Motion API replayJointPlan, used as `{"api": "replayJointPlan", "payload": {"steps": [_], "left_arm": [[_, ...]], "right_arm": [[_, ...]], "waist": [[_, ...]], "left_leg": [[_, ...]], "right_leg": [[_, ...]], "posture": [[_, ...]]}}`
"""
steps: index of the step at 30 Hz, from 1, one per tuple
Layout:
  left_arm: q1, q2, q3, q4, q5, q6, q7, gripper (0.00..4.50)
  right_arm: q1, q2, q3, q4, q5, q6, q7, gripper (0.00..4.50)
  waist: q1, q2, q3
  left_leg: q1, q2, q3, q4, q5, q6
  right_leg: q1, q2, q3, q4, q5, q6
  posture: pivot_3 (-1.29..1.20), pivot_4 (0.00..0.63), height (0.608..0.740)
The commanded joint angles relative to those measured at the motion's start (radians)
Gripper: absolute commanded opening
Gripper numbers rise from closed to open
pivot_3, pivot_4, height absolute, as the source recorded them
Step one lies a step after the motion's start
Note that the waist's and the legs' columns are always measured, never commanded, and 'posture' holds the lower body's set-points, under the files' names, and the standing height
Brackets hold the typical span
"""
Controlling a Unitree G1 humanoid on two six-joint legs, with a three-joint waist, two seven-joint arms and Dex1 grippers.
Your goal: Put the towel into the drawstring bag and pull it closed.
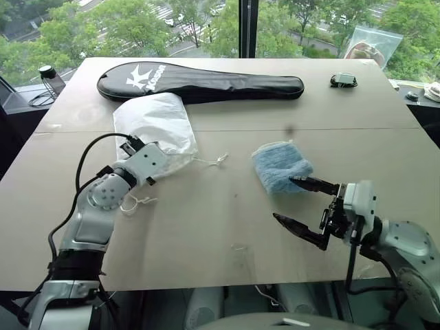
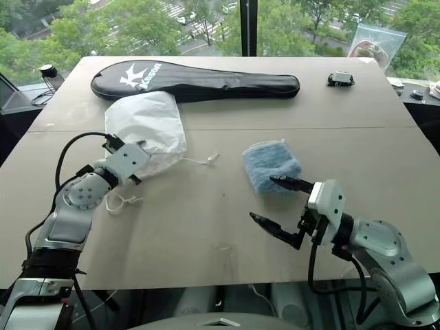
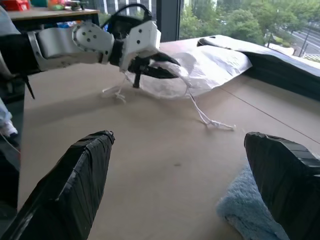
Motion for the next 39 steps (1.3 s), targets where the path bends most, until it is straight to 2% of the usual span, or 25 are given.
{"api": "replayJointPlan", "payload": {"steps": [1,2,4,5,8,14,19,21,24,27,30,35,36,39], "left_arm": [[-0.089,0.031,0.083,-0.145,-0.365,0.475,-0.263,0.05],[-0.13,0.051,0.086,-0.174,-0.438,0.618,-0.301,0.05],[-0.233,0.056,0.103,-0.212,-0.563,0.911,-0.307,0.05],[-0.277,0.044,0.105,-0.223,-0.591,1.003,-0.282,0.05],[-0.365,-0.028,0.117,-0.255,-0.628,1.195,-0.175,0.05],[-0.427,-0.183,0.138,-0.308,-0.637,1.347,-0.005,0.05],[-0.468,-0.194,0.057,-0.332,-0.585,1.373,0.099,0.05],[-0.492,-0.217,0.059,-0.314,-0.587,1.388,0.123,0.05],[-0.509,-0.249,0.075,-0.295,-0.596,1.397,0.14,0.05],[-0.512,-0.269,0.077,-0.283,-0.595,1.384,0.152,0.0],[-0.524,-0.291,0.092,-0.263,-0.599,1.382,0.163,0.0],[-0.534,-0.297,0.099,-0.221,-0.605,1.363,0.157,0.0],[-0.538,-0.299,0.099,-0.21,-0.604,1.358,0.158,0.0],[-0.55,-0.304,0.091,-0.186,-0.604,1.343,0.156,0.0]], "right_arm": [[-0.05,0.004,-0.053,-0.027,-0.003,-0.004,-0.053,4.5],[-0.069,0.009,-0.057,0.003,-0.055,-0.009,-0.093,4.5],[-0.131,-0.012,-0.035,0.067,-0.095,0.117,-0.174,4.5],[-0.177,-0.021,-0.018,0.103,-0.104,0.202,-0.213,4.5],[-0.322,0.033,-0.034,0.25,-0.002,0.418,-0.286,4.5],[-0.532,0.076,0.044,0.479,-0.068,0.559,-0.306,4.5],[-0.631,0.055,0.186,0.598,-0.135,0.704,-0.272,4.5],[-0.673,0.048,0.285,0.669,-0.2,0.713,-0.247,4.5],[-0.705,0.069,0.35,0.736,-0.248,0.692,-0.22,4.5],[-0.708,0.086,0.385,0.773,-0.296,0.642,-0.195,3.77],[-0.685,0.106,0.357,0.743,-0.285,0.601,-0.157,2.37],[-0.624,0.117,0.281,0.603,-0.239,0.559,-0.109,0.3],[-0.605,0.113,0.267,0.572,-0.232,0.55,-0.101,0.13],[-0.521,0.134,0.146,0.427,-0.106,0.52,-0.05,0.12]], "waist": [[-0.001,0.0,0.0],[0.0,-0.001,0.0],[0.002,-0.002,0.001],[0.002,-0.002,0.001],[-0.003,-0.001,0.001],[-0.018,0.0,0.001],[-0.02,0.0,0.001],[-0.022,-0.002,0.0],[-0.027,-0.004,-0.001],[-0.033,-0.005,-0.002],[-0.033,-0.006,-0.003],[-0.031,-0.006,-0.003],[-0.03,-0.006,-0.003],[-0.027,-0.006,-0.003]], "left_leg": [[0.0,0.0,0.0,0.0,0.0,0.0],[0.0,0.0,0.0,0.0,0.0,0.0],[-0.002,0.0,-0.003,0.002,0.0,0.0],[-0.002,0.0,-0.003,0.003,0.0,0.0],[-0.001,-0.001,-0.002,0.004,0.0,0.0],[-0.002,-0.001,-0.002,0.001,0.0,0.0],[-0.009,-0.001,-0.001,0.001,0.0,0.0],[-0.01,-0.002,0.0,0.001,0.0,0.0],[-0.008,-0.002,0.0,0.001,0.0,0.0],[0.002,-0.001,0.0,0.0,0.0,0.0],[0.003,-0.001,-0.001,0.0,0.0,0.0],[0.004,-0.001,0.0,0.001,0.0,0.0],[0.004,-0.001,-0.001,0.001,0.0,0.0],[0.0,-0.001,-0.001,0.001,0.0,0.0]], "right_leg": [[0.0,0.0,0.0,0.0,0.0,0.0],[0.0,0.0,0.0,0.0,0.0,0.0],[0.0,0.001,-0.002,0.001,-0.002,0.003],[0.0,0.001,-0.003,0.001,-0.002,0.004],[0.001,0.0,-0.001,0.002,-0.002,0.004],[-0.002,0.001,0.0,0.003,0.0,0.0],[-0.009,0.0,0.0,0.002,0.0,0.0],[-0.01,-0.001,0.001,0.003,0.001,0.0],[-0.008,0.0,0.001,0.003,0.001,0.0],[-0.001,0.001,0.002,0.003,0.0,0.0],[0.0,0.002,0.002,0.003,0.0,0.0],[0.0,0.002,0.003,0.006,0.0,0.0],[0.0,0.002,0.003,0.006,0.0,0.0],[-0.002,0.001,0.002,0.006,0.0,0.0]], "posture": [[0.0,0.15,0.74],[0.0,0.15,0.74],[0.0,0.15,0.74],[0.0,0.15,0.74],[0.0,0.15,0.74],[0.0,0.15,0.74],[0.0,0.15,0.74],[0.0,0.15,0.74],[0.0,0.15,0.74],[0.0,0.15,0.74],[0.0,0.15,0.74],[0.0,0.15,0.74],[0.0,0.15,0.74],[0.0,0.15,0.74]]}}
